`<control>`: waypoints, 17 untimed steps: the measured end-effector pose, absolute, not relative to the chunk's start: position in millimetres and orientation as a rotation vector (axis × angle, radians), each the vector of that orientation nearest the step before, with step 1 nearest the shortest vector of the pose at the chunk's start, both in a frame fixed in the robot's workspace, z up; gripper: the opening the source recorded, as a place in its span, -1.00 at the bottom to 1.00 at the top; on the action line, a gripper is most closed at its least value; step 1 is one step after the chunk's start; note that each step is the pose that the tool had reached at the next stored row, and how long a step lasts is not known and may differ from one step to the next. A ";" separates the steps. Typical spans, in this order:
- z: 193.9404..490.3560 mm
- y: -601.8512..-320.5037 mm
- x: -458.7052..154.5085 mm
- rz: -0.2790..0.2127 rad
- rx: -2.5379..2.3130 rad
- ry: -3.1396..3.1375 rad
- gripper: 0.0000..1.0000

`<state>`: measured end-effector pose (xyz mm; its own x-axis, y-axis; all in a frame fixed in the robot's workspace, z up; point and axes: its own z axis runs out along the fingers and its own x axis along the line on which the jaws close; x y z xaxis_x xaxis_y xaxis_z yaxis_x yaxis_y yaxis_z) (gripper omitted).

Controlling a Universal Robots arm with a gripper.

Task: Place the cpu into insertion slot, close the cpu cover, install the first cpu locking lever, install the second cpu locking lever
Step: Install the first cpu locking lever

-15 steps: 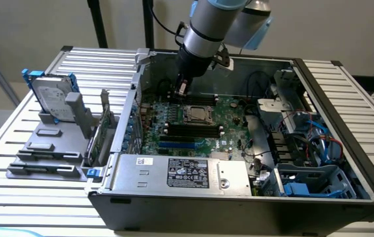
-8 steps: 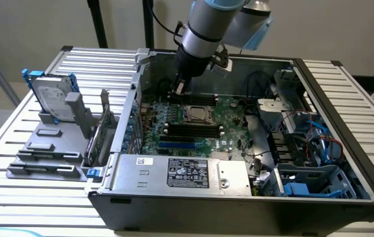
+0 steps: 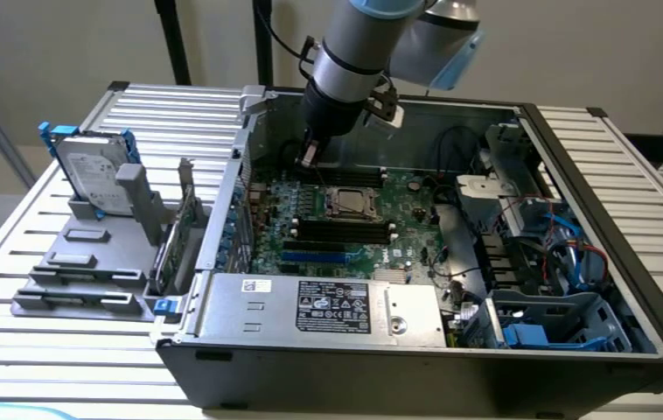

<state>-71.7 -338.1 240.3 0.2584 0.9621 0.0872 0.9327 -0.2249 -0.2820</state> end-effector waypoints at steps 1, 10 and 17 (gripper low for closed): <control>240.3 -338.1 -73.0 0.151 -2.258 -1.749 -0.79; 240.3 -338.1 -76.8 0.117 -2.299 -1.662 -0.79; 239.9 -338.1 -76.8 0.096 -2.368 -1.552 -0.79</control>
